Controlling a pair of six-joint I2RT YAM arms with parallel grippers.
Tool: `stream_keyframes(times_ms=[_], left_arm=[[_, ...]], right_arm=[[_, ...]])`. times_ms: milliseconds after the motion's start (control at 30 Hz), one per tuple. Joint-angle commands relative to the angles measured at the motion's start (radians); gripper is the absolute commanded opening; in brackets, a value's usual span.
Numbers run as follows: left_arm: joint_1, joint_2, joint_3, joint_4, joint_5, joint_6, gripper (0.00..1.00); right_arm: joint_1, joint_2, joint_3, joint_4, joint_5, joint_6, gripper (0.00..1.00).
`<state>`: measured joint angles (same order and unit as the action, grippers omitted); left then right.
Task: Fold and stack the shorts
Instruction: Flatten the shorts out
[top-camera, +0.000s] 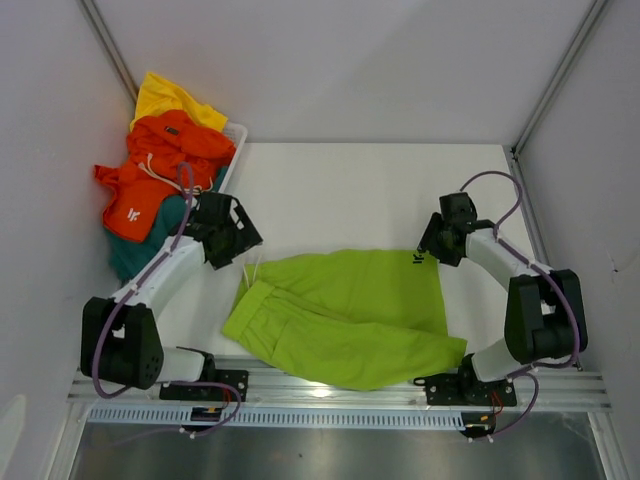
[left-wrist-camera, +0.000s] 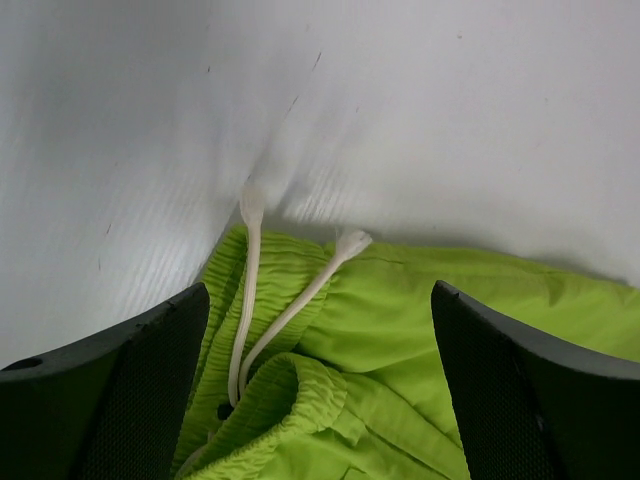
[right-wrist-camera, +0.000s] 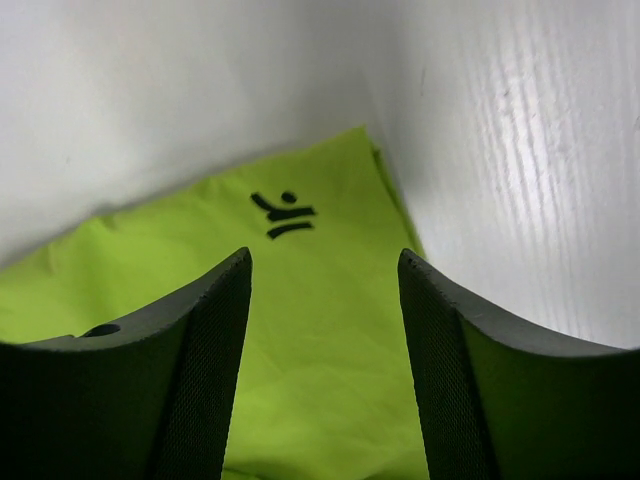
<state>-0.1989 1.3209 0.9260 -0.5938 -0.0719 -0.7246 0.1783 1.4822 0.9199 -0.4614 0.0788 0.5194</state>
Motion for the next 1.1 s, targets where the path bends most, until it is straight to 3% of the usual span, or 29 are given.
stream_keyframes(times_ms=[0,233,367,467,500,600,733,800,1067], left_arm=[[0.021,0.037,-0.006,0.081,0.041,0.039,0.93],[0.026,0.087,0.002,0.14,0.063,0.077,0.95],[0.03,0.112,0.008,0.143,0.061,0.094,0.95],[0.036,0.121,0.005,0.144,0.06,0.1,0.95],[0.039,0.123,0.001,0.147,0.06,0.102,0.96],[0.047,0.126,-0.012,0.155,0.055,0.106,0.92],[0.056,0.136,-0.027,0.173,0.092,0.114,0.82],[0.056,0.124,-0.045,0.183,0.107,0.117,0.71],[0.056,0.038,-0.164,0.187,0.138,0.102,0.69]], right_arm=[[-0.023,0.073,0.066,0.044,0.044,-0.027,0.63],[-0.062,0.187,0.088,0.107,0.013,-0.044,0.61],[-0.065,0.245,0.114,0.133,-0.033,-0.058,0.54],[-0.066,0.279,0.112,0.147,-0.062,-0.059,0.31],[-0.066,0.28,0.108,0.153,-0.063,-0.058,0.15],[-0.072,0.262,0.086,0.176,-0.056,-0.047,0.0],[-0.092,0.247,0.086,0.178,-0.056,-0.047,0.0],[-0.095,0.237,0.086,0.181,-0.057,-0.048,0.0],[-0.099,0.245,0.097,0.181,-0.059,-0.045,0.0]])
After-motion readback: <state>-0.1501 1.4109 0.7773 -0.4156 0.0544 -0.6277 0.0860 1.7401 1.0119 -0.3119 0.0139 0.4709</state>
